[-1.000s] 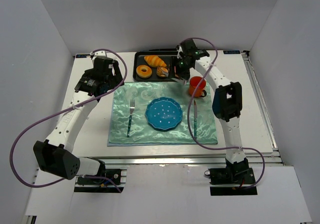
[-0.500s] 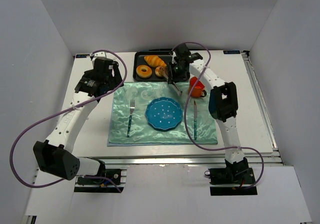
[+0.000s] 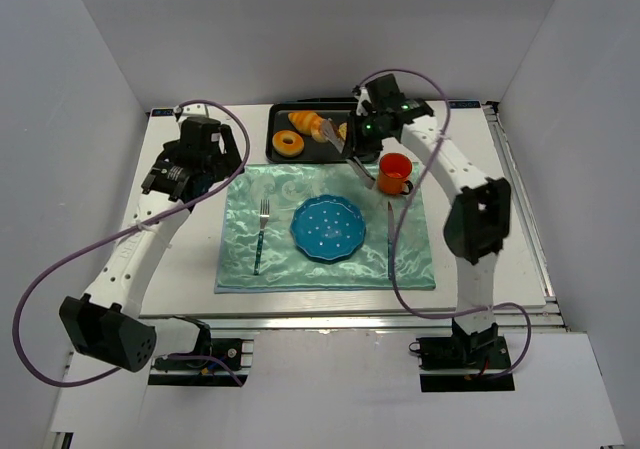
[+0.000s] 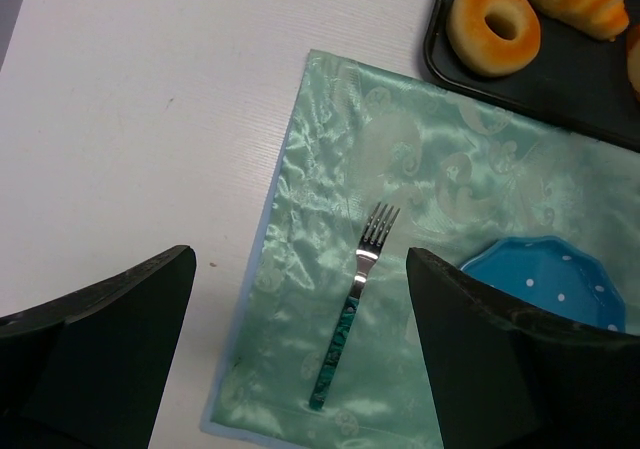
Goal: Place the bread
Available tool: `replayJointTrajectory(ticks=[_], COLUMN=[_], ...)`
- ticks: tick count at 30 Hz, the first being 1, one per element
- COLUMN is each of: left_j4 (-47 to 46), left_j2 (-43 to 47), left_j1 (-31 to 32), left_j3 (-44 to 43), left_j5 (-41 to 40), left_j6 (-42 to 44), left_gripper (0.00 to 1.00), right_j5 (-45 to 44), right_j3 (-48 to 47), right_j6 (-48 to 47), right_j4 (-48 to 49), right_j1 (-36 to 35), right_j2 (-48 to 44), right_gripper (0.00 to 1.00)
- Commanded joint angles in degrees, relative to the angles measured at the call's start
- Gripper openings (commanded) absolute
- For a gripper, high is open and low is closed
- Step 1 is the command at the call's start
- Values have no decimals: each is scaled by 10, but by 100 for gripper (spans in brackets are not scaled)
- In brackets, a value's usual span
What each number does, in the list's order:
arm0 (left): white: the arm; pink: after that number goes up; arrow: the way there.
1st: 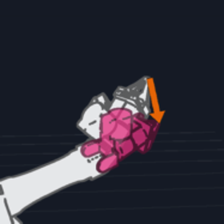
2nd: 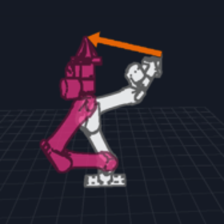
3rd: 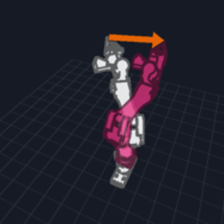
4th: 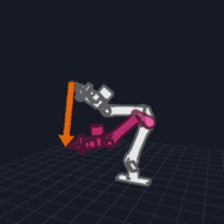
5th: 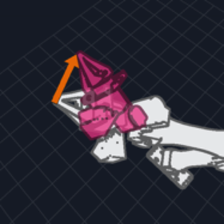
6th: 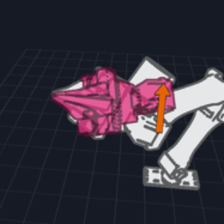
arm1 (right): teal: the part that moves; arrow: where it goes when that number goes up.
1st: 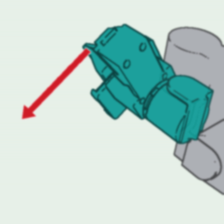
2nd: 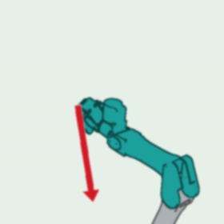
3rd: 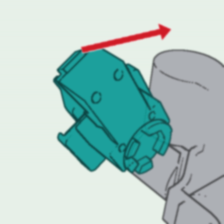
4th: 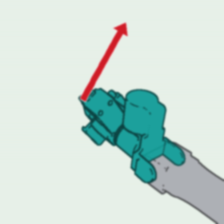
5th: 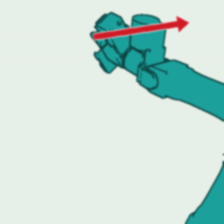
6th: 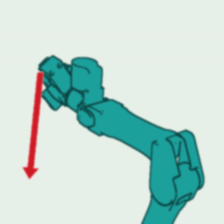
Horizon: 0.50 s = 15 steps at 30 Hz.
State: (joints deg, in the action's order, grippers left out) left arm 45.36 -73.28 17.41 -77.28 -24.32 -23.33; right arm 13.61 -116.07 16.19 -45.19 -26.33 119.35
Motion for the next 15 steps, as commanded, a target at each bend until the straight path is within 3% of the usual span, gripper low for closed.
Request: replayJointTrajectory(ticks=[1,7,15], left_j4=[-12,-22,-32], left_j2=[38,66,88], left_j1=[-2,-2,-2], left_j3=[12,36,63], left_j5=[14,47,66], left_j6=[7,-2,-10], left_gripper=[98,98,98], right_j5=[47,58,69], right_j3=[102,268,430], right_j6=[10,15,42], right_j4=[6,-10,26], right_j1=[-8,-29,-82], right_j2=[-129,-265,-325], right_gripper=[27,27,27])
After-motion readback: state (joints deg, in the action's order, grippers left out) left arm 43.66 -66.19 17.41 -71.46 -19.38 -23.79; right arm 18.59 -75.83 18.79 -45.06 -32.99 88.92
